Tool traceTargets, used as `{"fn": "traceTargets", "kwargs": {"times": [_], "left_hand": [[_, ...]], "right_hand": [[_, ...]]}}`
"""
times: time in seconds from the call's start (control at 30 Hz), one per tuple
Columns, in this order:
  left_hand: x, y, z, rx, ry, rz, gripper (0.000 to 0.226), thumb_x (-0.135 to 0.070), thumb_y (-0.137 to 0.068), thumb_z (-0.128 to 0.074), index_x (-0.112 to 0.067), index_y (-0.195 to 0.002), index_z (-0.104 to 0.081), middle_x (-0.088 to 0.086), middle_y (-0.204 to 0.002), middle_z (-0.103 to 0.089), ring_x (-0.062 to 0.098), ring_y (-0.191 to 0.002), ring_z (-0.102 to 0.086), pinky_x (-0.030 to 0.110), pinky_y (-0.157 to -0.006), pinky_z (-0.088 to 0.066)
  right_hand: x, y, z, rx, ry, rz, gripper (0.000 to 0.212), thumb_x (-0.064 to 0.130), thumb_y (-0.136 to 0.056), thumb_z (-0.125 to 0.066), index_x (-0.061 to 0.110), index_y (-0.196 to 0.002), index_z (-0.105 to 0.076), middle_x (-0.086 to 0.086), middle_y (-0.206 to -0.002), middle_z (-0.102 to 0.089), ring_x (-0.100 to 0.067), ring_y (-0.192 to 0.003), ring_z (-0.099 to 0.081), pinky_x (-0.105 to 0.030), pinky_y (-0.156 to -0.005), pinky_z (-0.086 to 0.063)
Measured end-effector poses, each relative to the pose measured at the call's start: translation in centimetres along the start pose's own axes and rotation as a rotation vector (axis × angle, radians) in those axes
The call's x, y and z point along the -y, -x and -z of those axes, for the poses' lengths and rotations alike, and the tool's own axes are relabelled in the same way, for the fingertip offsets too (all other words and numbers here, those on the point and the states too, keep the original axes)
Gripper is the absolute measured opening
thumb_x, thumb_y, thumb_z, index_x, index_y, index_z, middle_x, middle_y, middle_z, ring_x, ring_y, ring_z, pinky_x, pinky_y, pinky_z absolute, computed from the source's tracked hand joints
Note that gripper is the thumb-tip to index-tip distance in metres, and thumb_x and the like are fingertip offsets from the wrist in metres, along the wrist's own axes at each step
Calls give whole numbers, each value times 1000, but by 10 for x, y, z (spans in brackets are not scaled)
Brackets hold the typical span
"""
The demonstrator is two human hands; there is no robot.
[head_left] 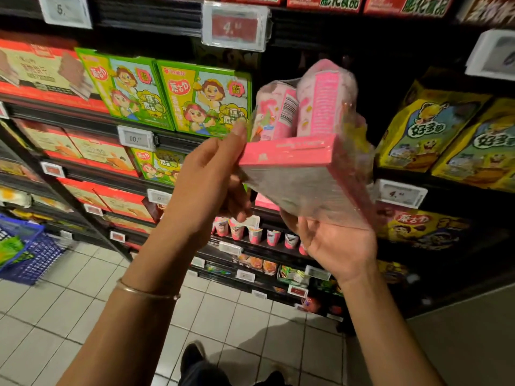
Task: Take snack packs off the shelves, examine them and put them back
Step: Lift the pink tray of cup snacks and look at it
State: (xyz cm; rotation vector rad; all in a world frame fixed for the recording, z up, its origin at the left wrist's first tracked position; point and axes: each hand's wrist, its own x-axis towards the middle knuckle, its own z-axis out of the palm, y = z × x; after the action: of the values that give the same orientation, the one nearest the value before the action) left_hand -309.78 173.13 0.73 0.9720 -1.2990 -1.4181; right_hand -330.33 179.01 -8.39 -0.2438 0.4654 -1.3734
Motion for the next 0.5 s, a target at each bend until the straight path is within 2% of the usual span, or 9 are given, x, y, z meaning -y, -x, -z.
{"fn": "traceTargets", "kwargs": {"times": [0.07, 0.1, 0.17, 0.2, 0.27, 0.3, 0.37, 0.43, 0.5], "left_hand": [[-3, -1, -3, 8, -38, -28, 62, -71, -85, -61, -10, -90, -52, 2, -49, -51, 23, -34, -54, 49, -58, -50], [-3, -1, -3, 18, -46, -17, 67, -71, -85, -62, -5, -92, -51, 2, -50, -51, 24, -35, -55, 50, -59, -48], [-1, -4, 0, 16, -45, 43, 77, -72, -86, -63, 2, -101, -51, 3, -53, -54, 25, -39, -57, 42, -58, -50], [0, -6, 1, 9, -34, 84, 74, -72, -89, -61, 1, -103, -55, 4, -55, -57, 26, -41, -59, 37, -57, -52], [5, -10, 5, 9, 4, 187, 62, -71, -95, -54, -9, -102, -62, 8, -60, -63, 29, -51, -68, 36, -57, -58], [7, -12, 6, 26, 38, 237, 59, -69, -98, -50, -13, -102, -65, 9, -64, -65, 30, -58, -73, 35, -58, -59], [15, -15, 7, 70, 125, 333, 55, -65, -102, -44, -17, -105, -70, 9, -76, -71, 27, -69, -77, 32, -56, -60], [24, -17, 6, 76, 213, 410, 46, -58, -106, -43, -22, -105, -73, 8, -85, -76, 22, -69, -76, 31, -55, -60], [31, -20, 6, 55, 294, 454, 36, -43, -109, -47, -22, -99, -74, 6, -88, -77, 20, -70, -74, 31, -57, -61]], "right_hand": [[-2, 3, 0, 40, -50, -13, 58, 16, -54, -98, 4, -108, -79, -17, -133, -67, -37, -134, -55, -38, -78, -64], [-2, 3, 0, 40, -68, -14, 62, 17, -55, -98, 4, -112, -78, -17, -138, -65, -36, -136, -52, -39, -78, -64], [2, 4, 1, 8, -96, -6, 69, 21, -67, -89, 2, -130, -67, -22, -153, -50, -41, -148, -37, -41, -82, -64], [5, 5, 2, 7, -95, 16, 75, 23, -68, -88, 1, -135, -63, -25, -156, -45, -44, -150, -33, -43, -86, -64], [14, 7, -1, 5, -47, 94, 84, 30, -64, -94, 2, -137, -63, -26, -155, -47, -45, -149, -36, -49, -98, -58], [19, 8, -2, 15, 11, 150, 79, 38, -71, -91, 8, -139, -63, -22, -155, -48, -43, -147, -40, -51, -105, -53], [28, 10, -5, 9, 131, 254, 62, 50, -94, -67, 18, -146, -58, -15, -155, -50, -38, -144, -47, -55, -108, -50], [37, 12, -6, -75, 222, 332, 54, 47, -106, -47, 16, -150, -53, -16, -154, -52, -38, -142, -49, -57, -110, -46], [44, 14, -7, -138, 296, 365, 50, 43, -109, -39, 15, -146, -57, -16, -149, -57, -37, -140, -52, -59, -112, -43]]}}
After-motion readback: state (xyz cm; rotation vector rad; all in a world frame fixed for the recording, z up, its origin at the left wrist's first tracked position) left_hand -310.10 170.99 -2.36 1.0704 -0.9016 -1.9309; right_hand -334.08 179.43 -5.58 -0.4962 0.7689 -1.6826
